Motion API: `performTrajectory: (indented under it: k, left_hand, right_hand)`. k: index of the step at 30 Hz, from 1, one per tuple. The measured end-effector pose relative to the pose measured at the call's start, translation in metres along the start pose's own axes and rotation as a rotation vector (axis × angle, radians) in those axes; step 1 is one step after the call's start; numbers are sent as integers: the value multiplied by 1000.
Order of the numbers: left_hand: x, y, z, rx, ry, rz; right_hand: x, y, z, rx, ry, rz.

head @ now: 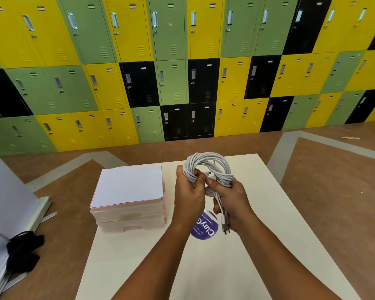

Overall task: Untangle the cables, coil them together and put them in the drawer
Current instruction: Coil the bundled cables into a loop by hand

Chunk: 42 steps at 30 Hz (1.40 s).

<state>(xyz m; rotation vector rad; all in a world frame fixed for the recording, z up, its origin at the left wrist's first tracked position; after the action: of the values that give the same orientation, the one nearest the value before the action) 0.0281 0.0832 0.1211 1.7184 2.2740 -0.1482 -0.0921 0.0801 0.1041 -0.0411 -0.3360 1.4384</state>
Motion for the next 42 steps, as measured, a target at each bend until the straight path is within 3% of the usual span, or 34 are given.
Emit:
performTrajectory:
  k: [8, 15, 27, 34, 38, 42]
  left_hand:
    - [-4, 3, 5, -144, 23, -89]
    - [-5, 7, 18, -209, 68, -103]
    - [-8, 17, 14, -222, 11, -178]
    - [-8, 9, 21, -73, 4, 83]
    - [-10, 10, 25, -8, 59, 12]
    - [-8, 6, 36, 178, 263, -15]
  right_hand:
    - [1, -1, -7, -142, -125, 134]
    - [4, -5, -10, -40, -100, 237]
    - [5, -10, -7, 120, -53, 268]
    - [0, 3, -6, 45, 1, 164]
    - [2, 7, -13, 278, 117, 83]
    - [4, 4, -15, 153, 117, 94]
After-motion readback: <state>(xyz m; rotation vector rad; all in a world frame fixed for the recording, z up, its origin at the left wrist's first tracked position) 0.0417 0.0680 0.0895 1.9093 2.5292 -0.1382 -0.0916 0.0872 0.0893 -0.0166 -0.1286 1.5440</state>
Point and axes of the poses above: each hand's wrist, its own x-axis away from the middle knuckle, its own y-axis out of the back of the hand, z = x × y, the point moved 4 cm from there along -x, towards the middle knuckle, and after that the axes turned 2 degrees about -x, right-handed, at the moved point
